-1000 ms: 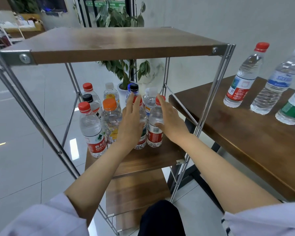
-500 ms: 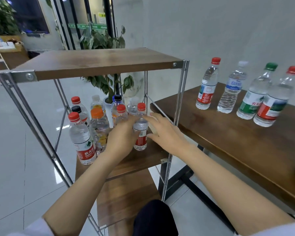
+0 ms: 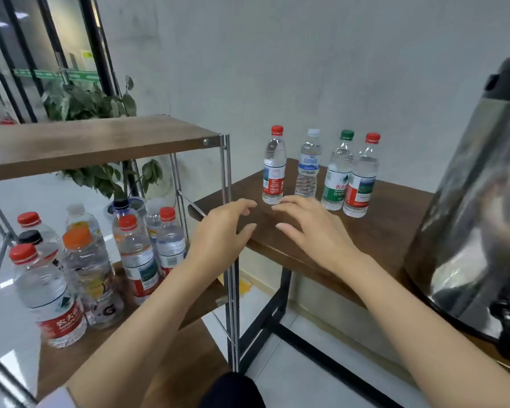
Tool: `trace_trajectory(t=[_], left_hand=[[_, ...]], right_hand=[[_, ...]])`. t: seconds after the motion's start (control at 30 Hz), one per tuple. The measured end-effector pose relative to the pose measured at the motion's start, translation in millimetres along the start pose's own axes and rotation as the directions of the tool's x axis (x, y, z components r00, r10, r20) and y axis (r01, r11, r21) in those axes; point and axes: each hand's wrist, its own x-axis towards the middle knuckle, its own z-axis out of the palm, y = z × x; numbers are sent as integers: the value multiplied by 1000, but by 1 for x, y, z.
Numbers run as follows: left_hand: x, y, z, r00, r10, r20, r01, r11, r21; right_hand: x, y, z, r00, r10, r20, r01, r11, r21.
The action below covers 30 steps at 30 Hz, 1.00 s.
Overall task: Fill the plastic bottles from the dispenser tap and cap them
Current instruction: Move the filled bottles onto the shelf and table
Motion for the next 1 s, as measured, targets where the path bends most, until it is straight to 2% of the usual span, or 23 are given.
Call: trace_trajectory(t=[0.17, 0.4, 0.7, 0.87, 1.0], left_hand=[[53, 18, 9, 998, 58, -11, -58, 998, -34], [150, 18, 37, 990, 133, -38, -135, 990, -46], [250, 8, 82, 999, 42, 5, -43, 995, 90], [282, 7, 109, 998, -36, 47, 27, 981, 194], [291, 0, 128, 997, -60, 56, 48, 978, 204]], right_hand=[[29, 36, -15, 986, 115, -117, -115, 993, 5], [97, 72, -19, 967, 204, -153, -209, 978, -17], [182, 121, -5, 945, 313, -97, -321, 943, -86], [213, 145, 8, 938, 341, -63, -347, 930, -123], [223, 160, 20, 938, 342, -49, -346, 930, -128]])
